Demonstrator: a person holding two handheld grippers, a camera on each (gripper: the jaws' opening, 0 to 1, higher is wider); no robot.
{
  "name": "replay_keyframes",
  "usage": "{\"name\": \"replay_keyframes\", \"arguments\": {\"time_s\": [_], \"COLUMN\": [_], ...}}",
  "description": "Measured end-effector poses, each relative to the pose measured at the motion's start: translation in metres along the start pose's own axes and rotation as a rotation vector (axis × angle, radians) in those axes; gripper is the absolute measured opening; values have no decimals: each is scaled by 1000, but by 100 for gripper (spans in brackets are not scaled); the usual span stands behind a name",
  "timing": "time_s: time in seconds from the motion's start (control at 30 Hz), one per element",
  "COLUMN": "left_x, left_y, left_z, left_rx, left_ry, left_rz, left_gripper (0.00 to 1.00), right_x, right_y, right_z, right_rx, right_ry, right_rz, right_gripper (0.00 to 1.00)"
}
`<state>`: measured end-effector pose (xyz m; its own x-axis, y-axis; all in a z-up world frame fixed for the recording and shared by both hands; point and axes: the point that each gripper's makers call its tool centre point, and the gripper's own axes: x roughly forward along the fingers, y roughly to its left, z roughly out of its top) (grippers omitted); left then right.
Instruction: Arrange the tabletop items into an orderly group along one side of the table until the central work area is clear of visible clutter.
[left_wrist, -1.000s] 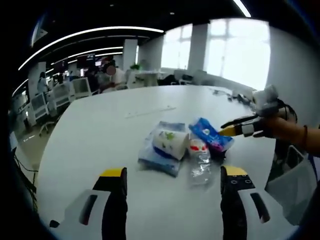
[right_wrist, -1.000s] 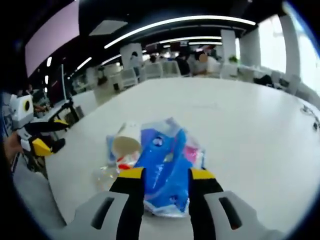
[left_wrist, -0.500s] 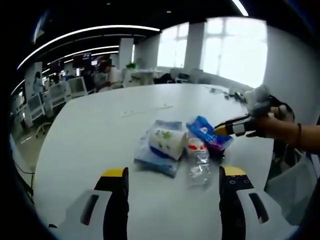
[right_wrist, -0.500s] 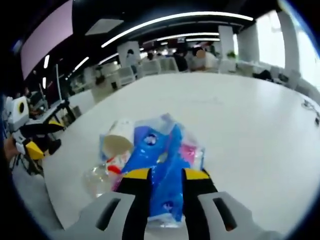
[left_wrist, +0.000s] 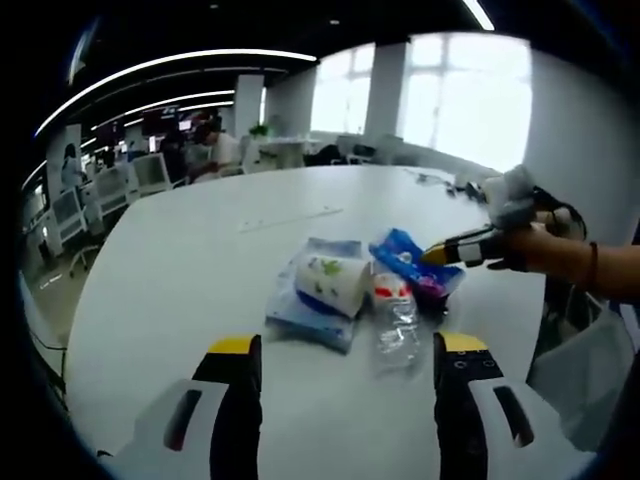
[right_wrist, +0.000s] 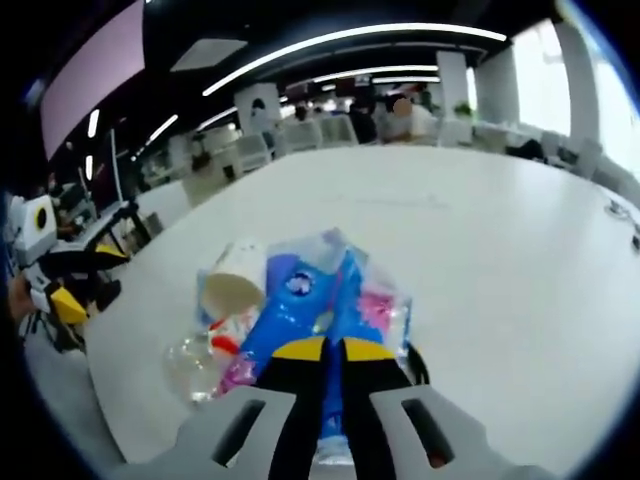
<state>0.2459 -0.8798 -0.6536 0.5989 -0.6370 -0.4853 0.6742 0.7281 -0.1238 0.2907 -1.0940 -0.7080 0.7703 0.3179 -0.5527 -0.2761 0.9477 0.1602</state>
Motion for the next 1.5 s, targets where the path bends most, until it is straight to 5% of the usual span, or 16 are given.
{"name": "replay_keyframes", "arguments": {"time_s": [0.37,0.8,1.5], "left_x": [0,3,10], "left_y": [2,-3,-13], "left_z": [6,11,8], "left_rx": [1,-16,41], "left_ry": [-26,-49,-43], "left_rz": [5,-29,-80], "left_gripper": [64,59,47], "right_x": [-7,-25,-40], "right_y": [9,45,121], "right_z": [11,30,6], "right_rx": [-50,-197,-478], "right_ry": [-27,-42,79], "right_rz": [30,139,430], "right_gripper": [0,0,0]}}
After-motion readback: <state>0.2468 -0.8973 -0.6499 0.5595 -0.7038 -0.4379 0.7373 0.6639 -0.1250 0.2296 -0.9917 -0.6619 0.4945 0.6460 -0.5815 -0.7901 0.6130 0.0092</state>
